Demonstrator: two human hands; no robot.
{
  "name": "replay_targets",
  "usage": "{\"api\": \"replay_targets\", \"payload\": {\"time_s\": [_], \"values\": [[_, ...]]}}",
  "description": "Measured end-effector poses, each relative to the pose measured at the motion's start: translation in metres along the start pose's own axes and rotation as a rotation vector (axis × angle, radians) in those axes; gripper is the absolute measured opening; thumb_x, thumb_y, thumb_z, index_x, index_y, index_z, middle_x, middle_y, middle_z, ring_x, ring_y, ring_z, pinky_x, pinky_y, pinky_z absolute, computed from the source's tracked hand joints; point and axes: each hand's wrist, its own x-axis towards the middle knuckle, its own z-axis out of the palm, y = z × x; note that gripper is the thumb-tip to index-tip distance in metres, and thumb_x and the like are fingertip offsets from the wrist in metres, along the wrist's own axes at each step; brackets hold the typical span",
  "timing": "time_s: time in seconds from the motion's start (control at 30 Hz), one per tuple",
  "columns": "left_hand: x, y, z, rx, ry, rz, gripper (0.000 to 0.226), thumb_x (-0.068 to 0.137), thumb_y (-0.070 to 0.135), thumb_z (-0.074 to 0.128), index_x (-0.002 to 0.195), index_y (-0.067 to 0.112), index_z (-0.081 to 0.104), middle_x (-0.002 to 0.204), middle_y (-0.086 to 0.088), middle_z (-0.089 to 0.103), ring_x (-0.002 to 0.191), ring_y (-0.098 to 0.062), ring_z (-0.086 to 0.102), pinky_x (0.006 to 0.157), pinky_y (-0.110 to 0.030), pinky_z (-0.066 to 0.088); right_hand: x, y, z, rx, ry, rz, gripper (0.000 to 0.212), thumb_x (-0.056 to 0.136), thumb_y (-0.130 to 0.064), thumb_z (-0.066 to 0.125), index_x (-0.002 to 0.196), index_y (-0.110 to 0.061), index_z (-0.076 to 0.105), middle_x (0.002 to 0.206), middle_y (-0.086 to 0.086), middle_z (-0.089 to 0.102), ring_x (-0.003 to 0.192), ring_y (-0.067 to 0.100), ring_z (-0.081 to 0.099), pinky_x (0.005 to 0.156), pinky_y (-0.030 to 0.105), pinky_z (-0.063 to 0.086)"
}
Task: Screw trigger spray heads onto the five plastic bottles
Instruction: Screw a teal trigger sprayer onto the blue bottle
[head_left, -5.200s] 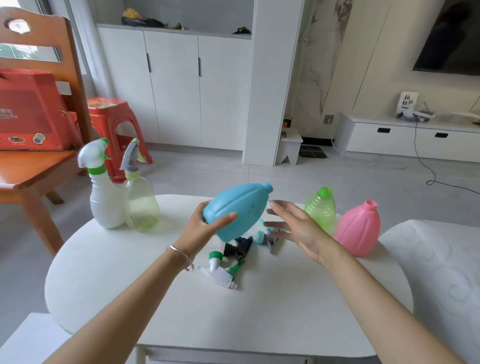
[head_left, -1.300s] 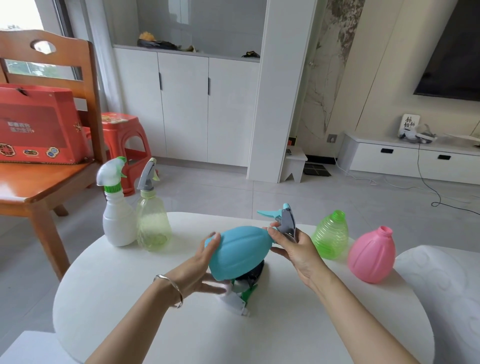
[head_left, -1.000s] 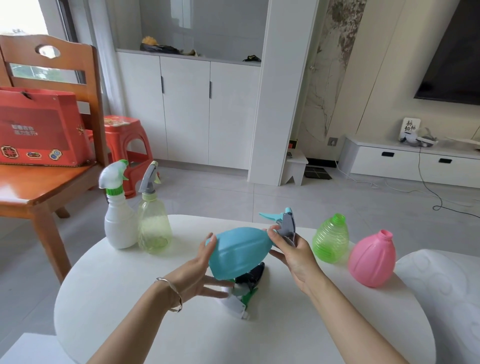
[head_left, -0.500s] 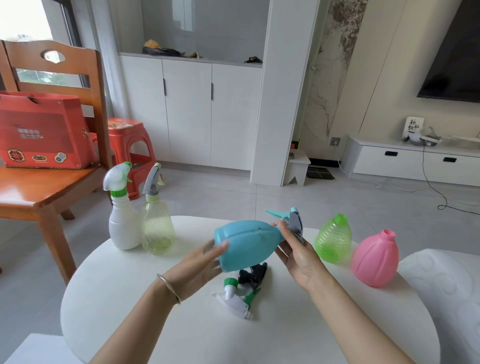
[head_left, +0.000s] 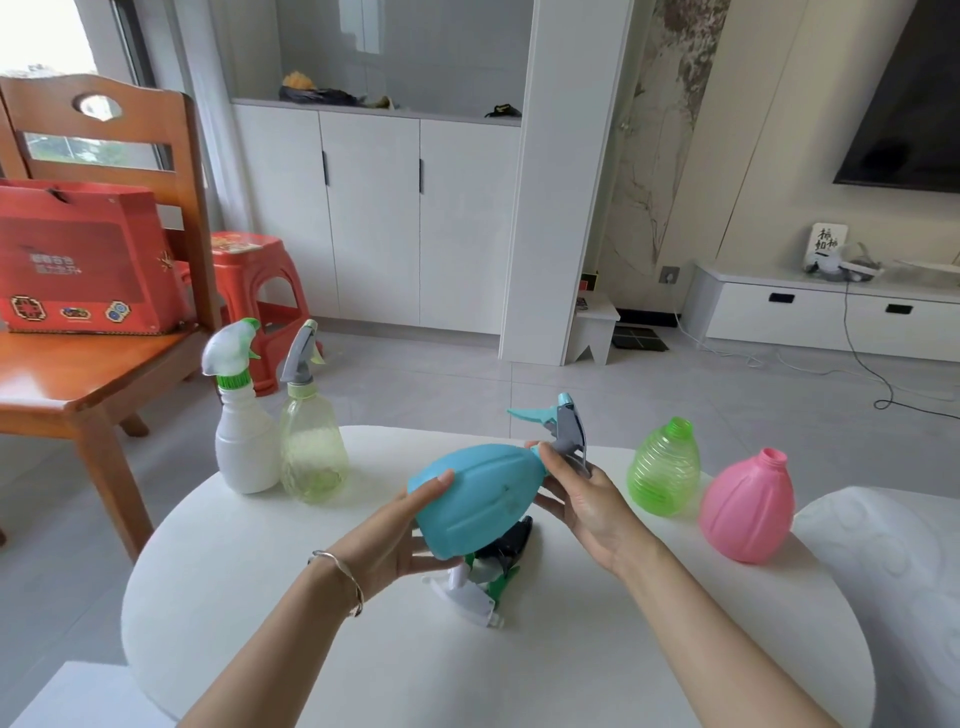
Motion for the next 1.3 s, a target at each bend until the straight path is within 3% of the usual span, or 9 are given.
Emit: {"api": "replay_targets", "payload": {"time_s": [0.13,0.3,0.5,0.6,0.7,0.8,0.93,1.13,1.3], "values": [[-0.001,0.0,0.005,0.028,0.094,0.15,0.08,0.047,0.054,0.086,0.119,0.028,0.06,0.123,-0.007,0.066,0.102,-0.023,0.07,0.073,-0.035,0.059,0.0,-0.003,0.002,0.014,0.016,-0.041,0.026,0.07,-0.033,0.07,0.091,-0.017,0.071,0.098,-0.005,0.075,0.096,0.007,0.068,0.08,0.021,0.054],[-0.009,0.006,0.007,0.12,0.198,0.359,0.067,0.05,0.043,0.083,0.114,0.035,0.062,0.111,-0.001,0.069,0.091,-0.01,0.072,0.065,-0.026,0.057,-0.001,0.002,0.009,0.074,0.078,-0.033,0.011,0.084,-0.022,0.064,0.092,-0.016,0.069,0.093,-0.006,0.076,0.094,0.006,0.068,0.091,0.025,0.048],[-0.028,0.011,-0.005,0.106,0.222,0.395,0.059,0.055,0.053,0.077,0.11,0.04,0.063,0.113,0.0,0.069,0.096,-0.01,0.07,0.067,-0.029,0.058,-0.008,0.002,0.03,-0.013,0.098,-0.066,0.015,0.082,-0.025,0.067,0.094,-0.016,0.067,0.101,-0.002,0.073,0.101,0.012,0.066,0.099,0.03,0.047],[-0.037,0.013,-0.019,-0.048,0.195,0.343,0.058,0.063,0.057,0.073,0.116,0.037,0.062,0.12,-0.001,0.068,0.105,-0.021,0.069,0.073,-0.038,0.059,-0.013,0.001,0.051,-0.074,-0.033,-0.081,0.036,0.077,-0.033,0.068,0.107,-0.013,0.064,0.116,0.002,0.069,0.11,0.014,0.063,0.103,0.034,0.045],[-0.047,0.016,-0.033,-0.258,0.147,0.333,0.053,0.075,0.057,0.065,0.121,0.031,0.06,0.119,-0.004,0.07,0.106,-0.023,0.068,0.073,-0.036,0.059,-0.017,0.001,0.08,-0.213,-0.287,-0.089,0.052,0.077,-0.031,0.07,0.125,-0.026,0.053,0.129,-0.004,0.062,0.118,0.009,0.058,0.099,0.028,0.046],[-0.059,0.018,-0.046,-0.383,0.133,0.34,0.047,0.08,0.06,0.053,0.116,0.031,0.063,0.115,-0.007,0.072,0.102,-0.025,0.07,0.072,-0.036,0.06,-0.014,0.008,0.113,-0.378,-0.372,-0.105,0.066,0.074,-0.031,0.076,0.131,-0.038,0.043,0.131,-0.009,0.058,0.117,0.007,0.058,0.095,0.025,0.048],[-0.078,0.014,-0.071,-0.169,0.274,0.392,0.049,0.083,0.064,0.038,0.12,0.038,0.057,0.117,-0.002,0.071,0.107,-0.021,0.068,0.078,-0.033,0.059,-0.01,0.019,0.154,-0.435,-0.366,-0.169,0.07,0.065,-0.041,0.079,0.126,-0.042,0.045,0.125,-0.019,0.059,0.111,0.007,0.061,0.083,0.02,0.052],[-0.094,0.01,-0.12,0.15,0.503,0.586,0.029,0.1,0.032,0.037,0.121,0.031,0.058,0.114,0.01,0.065,0.093,0.002,0.068,0.063,-0.017,0.055,0.005,0.05,0.191,-0.587,-0.334,-0.206,0.068,0.068,-0.036,0.082,0.123,-0.043,0.044,0.133,-0.014,0.049,0.119,0.008,0.052,0.081,0.017,0.051],[-0.106,0.01,-0.165,0.254,0.517,0.596,0.039,0.088,0.044,0.042,0.123,0.031,0.055,0.103,0.022,0.068,0.093,0.003,0.067,0.069,-0.019,0.057,0.021,0.085,0.23,-0.616,-0.335,-0.202,0.072,0.069,-0.028,0.082,0.129,-0.035,0.042,0.136,-0.009,0.048,0.122,0.018,0.051,0.095,0.036,0.052]]}}
